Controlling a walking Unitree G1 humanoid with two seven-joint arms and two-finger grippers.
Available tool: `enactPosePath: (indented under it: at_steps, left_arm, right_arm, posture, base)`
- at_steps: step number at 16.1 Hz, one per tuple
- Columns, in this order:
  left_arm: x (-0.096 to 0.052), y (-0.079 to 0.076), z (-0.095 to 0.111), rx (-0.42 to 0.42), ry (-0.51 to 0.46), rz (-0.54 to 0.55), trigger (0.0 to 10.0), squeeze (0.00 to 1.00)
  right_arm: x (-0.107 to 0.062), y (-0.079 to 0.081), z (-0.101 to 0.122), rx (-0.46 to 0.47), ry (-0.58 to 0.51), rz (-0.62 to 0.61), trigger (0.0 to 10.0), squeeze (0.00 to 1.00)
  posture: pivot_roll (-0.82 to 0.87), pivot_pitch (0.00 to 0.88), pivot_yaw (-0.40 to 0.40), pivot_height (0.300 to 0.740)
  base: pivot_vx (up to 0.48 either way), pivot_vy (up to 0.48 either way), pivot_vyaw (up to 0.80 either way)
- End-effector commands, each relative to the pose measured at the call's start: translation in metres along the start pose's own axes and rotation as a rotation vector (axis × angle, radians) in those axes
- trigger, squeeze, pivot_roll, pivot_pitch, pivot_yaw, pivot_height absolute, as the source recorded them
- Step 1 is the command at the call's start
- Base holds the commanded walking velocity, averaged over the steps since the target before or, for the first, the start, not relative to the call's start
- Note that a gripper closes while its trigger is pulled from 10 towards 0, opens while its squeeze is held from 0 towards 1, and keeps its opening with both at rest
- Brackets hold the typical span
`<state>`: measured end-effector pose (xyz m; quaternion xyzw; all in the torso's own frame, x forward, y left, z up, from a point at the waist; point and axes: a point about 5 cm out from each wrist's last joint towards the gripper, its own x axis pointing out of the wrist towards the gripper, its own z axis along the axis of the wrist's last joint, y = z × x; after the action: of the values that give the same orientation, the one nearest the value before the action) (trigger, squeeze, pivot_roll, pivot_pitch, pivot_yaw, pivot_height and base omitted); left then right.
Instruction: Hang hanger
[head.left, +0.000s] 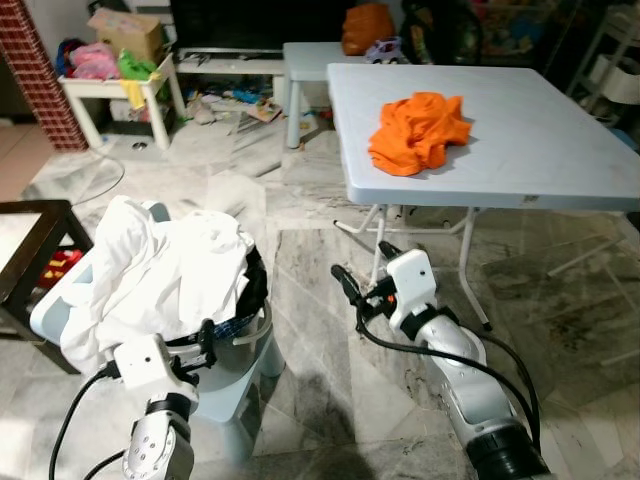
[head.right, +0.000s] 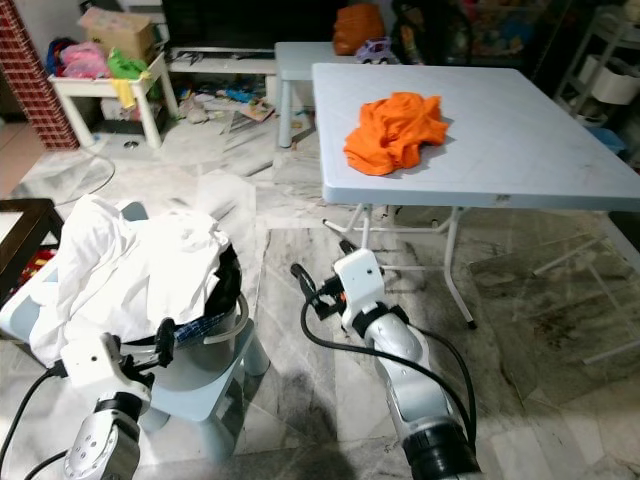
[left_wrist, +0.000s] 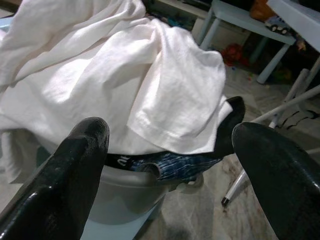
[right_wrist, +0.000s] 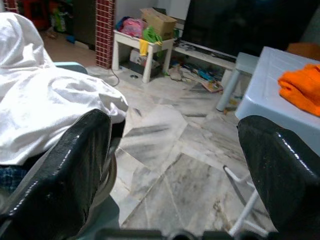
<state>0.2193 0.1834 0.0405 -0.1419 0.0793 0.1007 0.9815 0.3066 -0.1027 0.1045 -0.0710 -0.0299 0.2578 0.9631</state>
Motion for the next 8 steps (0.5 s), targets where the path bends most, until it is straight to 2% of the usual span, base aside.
enactPosePath:
  at_steps: [1, 4, 8]
  left_arm:
    - [0.0003, -0.0019, 0.0001, -0.016, -0.002, 0.009, 10.0, 0.00]
    - [0.0046, -0.0010, 0.0035, -0.003, 0.002, -0.003, 10.0, 0.00]
    - [0.0070, 0.0004, 0.0058, 0.019, 0.007, -0.026, 10.0, 0.00]
  right_arm:
    - [-0.0002, -0.0012, -0.0027, 0.005, 0.004, 0.003, 10.0, 0.00]
    - [-0.0042, 0.0003, -0.0081, 0.018, 0.009, -0.016, 10.0, 0.00]
    - [-0.0063, 0.0051, -0.0109, 0.033, 0.004, -0.029, 10.0, 0.00]
  posture:
    - [0.06, 0.000, -0.056, 0.740]
    - [0.05, 0.000, -0.036, 0.740]
    - [0.04, 0.000, -0.005, 0.740]
  base:
    - [0.000, 0.000, 0.00]
    - [0.000, 0.000, 0.00]
    - [0.000, 0.419, 0.00]
